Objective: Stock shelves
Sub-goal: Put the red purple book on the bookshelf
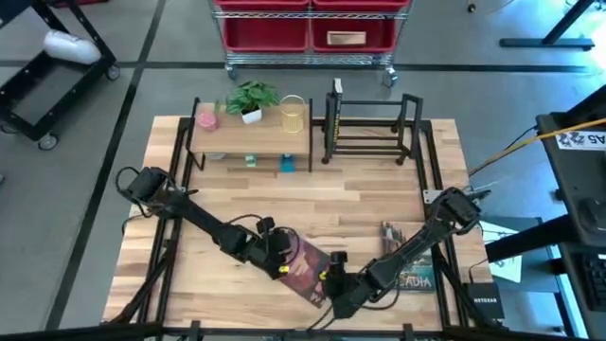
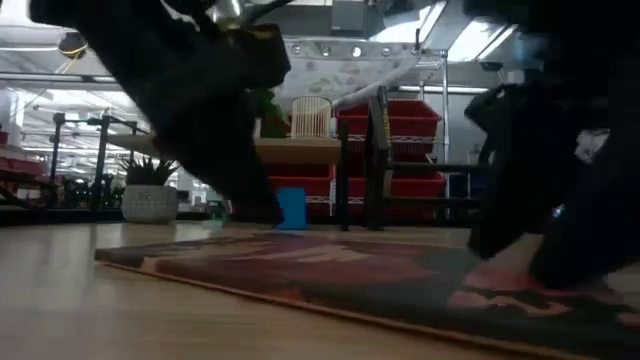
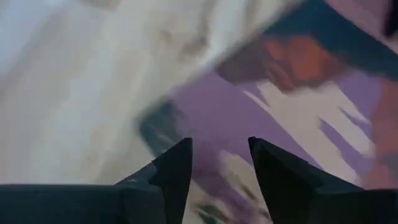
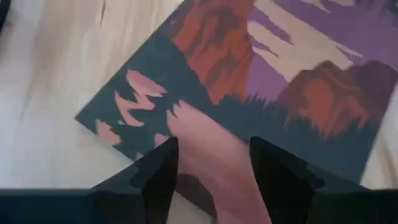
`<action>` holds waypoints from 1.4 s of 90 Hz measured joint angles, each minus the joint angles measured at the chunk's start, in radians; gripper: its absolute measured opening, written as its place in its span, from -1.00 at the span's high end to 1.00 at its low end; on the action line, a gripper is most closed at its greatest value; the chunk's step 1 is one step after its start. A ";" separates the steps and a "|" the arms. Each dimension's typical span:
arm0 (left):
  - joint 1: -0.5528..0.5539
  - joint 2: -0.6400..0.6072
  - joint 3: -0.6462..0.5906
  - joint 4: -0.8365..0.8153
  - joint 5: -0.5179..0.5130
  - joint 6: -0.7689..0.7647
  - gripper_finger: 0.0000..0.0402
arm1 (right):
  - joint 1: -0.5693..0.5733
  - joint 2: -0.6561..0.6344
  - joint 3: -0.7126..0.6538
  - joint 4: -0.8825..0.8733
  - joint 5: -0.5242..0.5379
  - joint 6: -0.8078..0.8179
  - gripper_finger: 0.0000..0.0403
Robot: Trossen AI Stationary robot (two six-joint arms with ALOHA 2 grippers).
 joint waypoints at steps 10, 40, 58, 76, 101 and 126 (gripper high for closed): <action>-0.036 0.001 0.000 0.004 0.006 -0.038 0.24 | -0.007 -0.012 0.002 -0.159 0.064 0.003 0.08; -0.096 -0.020 0.011 0.092 -0.085 -0.095 0.24 | -0.007 -0.166 -0.006 -0.349 0.188 -0.002 0.08; -0.017 -0.034 0.041 0.094 -0.158 0.033 0.24 | 0.035 -0.121 -0.005 -0.029 0.115 -0.294 0.08; 0.145 0.005 0.041 0.090 0.018 0.124 0.24 | 0.046 -0.009 -0.005 0.109 0.172 -0.362 0.08; 0.178 0.108 0.046 0.141 0.199 0.079 0.24 | 0.044 0.113 0.062 0.089 0.248 -0.391 0.08; 0.126 0.166 0.046 0.218 0.210 0.020 0.24 | 0.047 0.169 0.156 -0.075 0.365 -0.370 0.08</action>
